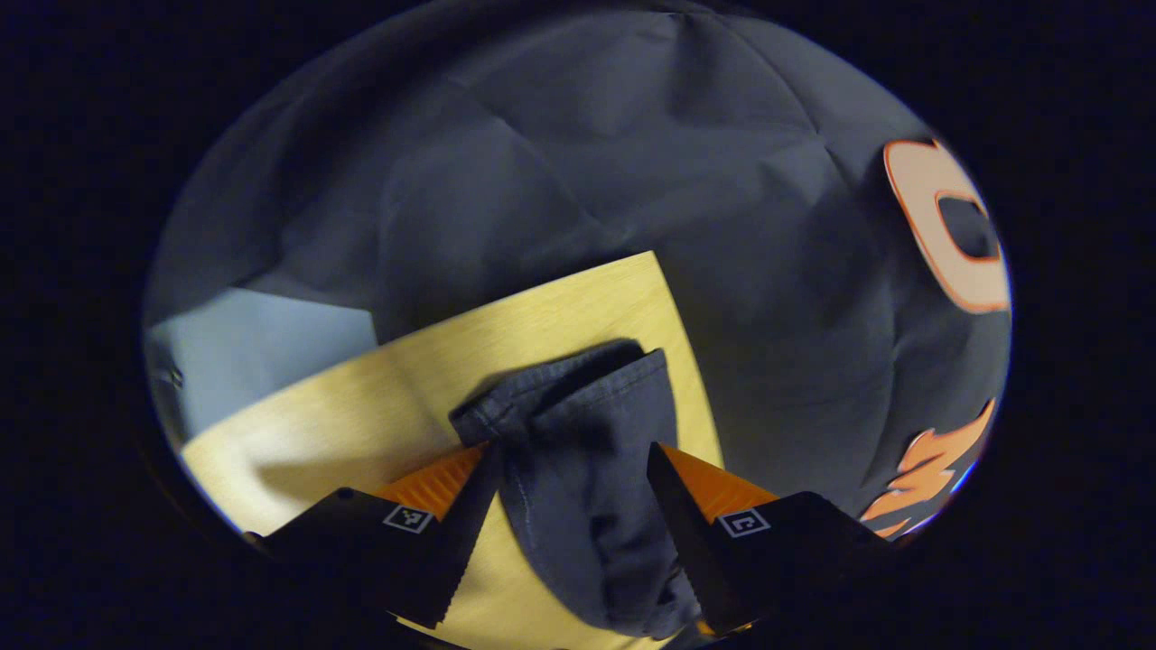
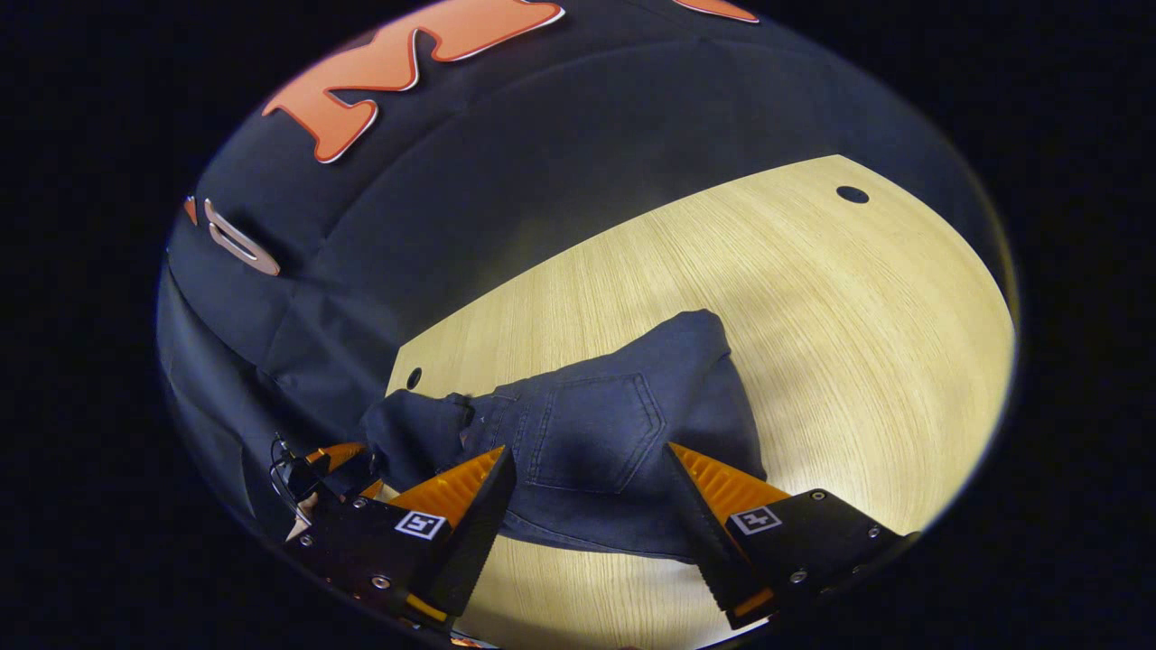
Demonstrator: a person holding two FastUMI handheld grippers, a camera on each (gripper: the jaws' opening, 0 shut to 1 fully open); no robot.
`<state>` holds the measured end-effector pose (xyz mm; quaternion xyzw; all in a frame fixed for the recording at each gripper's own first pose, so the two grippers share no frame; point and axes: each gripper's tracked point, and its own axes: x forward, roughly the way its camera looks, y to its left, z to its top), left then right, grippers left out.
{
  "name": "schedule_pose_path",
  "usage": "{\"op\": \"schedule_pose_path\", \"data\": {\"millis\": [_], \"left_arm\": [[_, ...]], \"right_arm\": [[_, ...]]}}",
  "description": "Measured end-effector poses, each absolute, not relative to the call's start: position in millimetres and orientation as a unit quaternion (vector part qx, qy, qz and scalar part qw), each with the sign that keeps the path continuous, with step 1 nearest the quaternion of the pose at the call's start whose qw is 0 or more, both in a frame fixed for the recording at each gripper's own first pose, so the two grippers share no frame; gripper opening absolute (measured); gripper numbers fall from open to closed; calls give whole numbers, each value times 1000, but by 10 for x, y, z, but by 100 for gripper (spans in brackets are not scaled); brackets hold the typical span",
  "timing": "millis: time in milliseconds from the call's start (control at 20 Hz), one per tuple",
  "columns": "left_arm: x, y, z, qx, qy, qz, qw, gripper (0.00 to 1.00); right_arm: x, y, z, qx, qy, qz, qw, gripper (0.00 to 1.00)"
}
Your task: Grasp the waist and the cuffs of the jeans and fold them to make the two legs overlap; first hold the waist and fold one-third of the jeans toward the cuffs, then hold the cuffs and fold the remaining one-third in the same direction to finish folding.
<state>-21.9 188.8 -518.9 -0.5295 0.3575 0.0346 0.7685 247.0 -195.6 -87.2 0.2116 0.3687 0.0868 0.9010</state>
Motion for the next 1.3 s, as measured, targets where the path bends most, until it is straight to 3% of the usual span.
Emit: {"op": "schedule_pose_path", "data": {"millis": [50,250,300,350,700,1050,1300], "left_arm": [[-194,1863,-5209,-543,355,41,760,97],[-321,1823,-5491,-489,390,59,778,29],[-335,1826,-5491,-476,392,55,785,8],[-327,1751,-5369,-479,387,34,787,0],[-530,1508,-4094,-520,293,-63,800,1],[-1006,319,-2909,-478,266,-183,817,0],[-1464,-727,-2531,-440,282,-263,811,1]], "right_arm": [[2462,-1980,-860,215,368,84,901,99],[2456,-2035,-791,220,365,75,902,99],[2453,-2039,-786,221,365,74,901,98],[2442,-2037,-767,221,363,75,902,99],[2354,-2045,-706,222,351,90,905,98],[2144,-2422,-387,233,311,104,915,99],[1921,-3025,-196,244,287,91,922,99]]}}
